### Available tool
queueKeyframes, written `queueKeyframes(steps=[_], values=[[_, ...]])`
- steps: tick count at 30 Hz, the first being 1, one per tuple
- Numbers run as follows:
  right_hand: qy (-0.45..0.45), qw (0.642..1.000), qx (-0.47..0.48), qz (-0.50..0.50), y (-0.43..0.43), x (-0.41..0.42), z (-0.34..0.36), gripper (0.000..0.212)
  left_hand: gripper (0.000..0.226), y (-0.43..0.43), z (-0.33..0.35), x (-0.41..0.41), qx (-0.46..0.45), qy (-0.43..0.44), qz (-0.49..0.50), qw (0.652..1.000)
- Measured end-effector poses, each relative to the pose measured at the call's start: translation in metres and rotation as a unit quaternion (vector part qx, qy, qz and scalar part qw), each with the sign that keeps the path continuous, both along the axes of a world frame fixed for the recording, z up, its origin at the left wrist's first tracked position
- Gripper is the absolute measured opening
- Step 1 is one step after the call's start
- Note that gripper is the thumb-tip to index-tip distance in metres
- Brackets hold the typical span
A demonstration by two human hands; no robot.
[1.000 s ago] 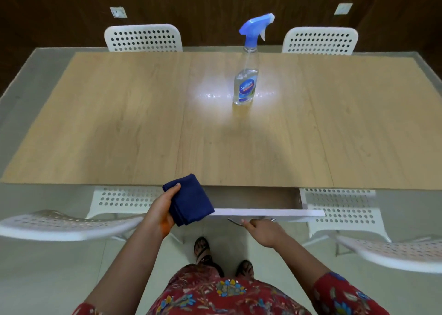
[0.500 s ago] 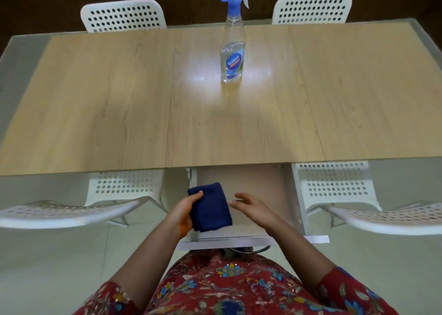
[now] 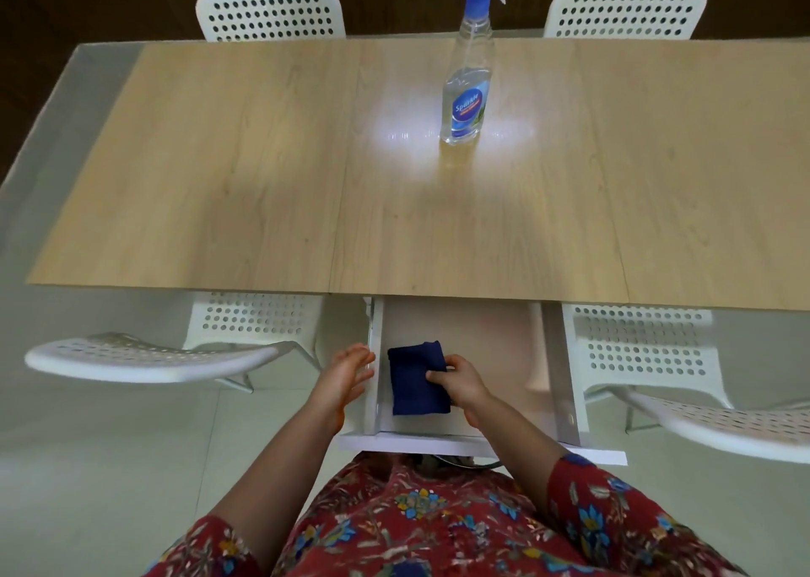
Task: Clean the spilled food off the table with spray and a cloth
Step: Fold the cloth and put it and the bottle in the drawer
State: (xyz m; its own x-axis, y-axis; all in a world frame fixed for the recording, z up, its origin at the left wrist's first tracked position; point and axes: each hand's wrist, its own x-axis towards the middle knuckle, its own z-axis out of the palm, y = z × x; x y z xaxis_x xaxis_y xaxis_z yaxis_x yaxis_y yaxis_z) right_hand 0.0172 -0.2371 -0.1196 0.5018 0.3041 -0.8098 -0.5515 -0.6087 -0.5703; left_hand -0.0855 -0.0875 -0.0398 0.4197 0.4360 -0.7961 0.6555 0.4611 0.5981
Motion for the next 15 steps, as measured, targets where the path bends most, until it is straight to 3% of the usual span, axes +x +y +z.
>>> queueKeyframes(steps=[5, 10, 15], values=[[-0.073, 0.977, -0.13, 0.154, -0.007, 0.004, -0.004, 0.055, 0.034, 0.015, 0.002, 0.003, 0.086, -0.026, -0.003, 0.996], [-0.152, 0.976, -0.081, 0.136, -0.006, 0.028, 0.011, 0.032, 0.032, 0.04, 0.01, 0.035, 0.221, -0.073, -0.084, 0.969], [-0.247, 0.966, -0.003, 0.071, 0.017, 0.08, 0.053, 0.02, 0.032, 0.074, 0.014, 0.095, 0.377, -0.056, -0.226, 0.896]])
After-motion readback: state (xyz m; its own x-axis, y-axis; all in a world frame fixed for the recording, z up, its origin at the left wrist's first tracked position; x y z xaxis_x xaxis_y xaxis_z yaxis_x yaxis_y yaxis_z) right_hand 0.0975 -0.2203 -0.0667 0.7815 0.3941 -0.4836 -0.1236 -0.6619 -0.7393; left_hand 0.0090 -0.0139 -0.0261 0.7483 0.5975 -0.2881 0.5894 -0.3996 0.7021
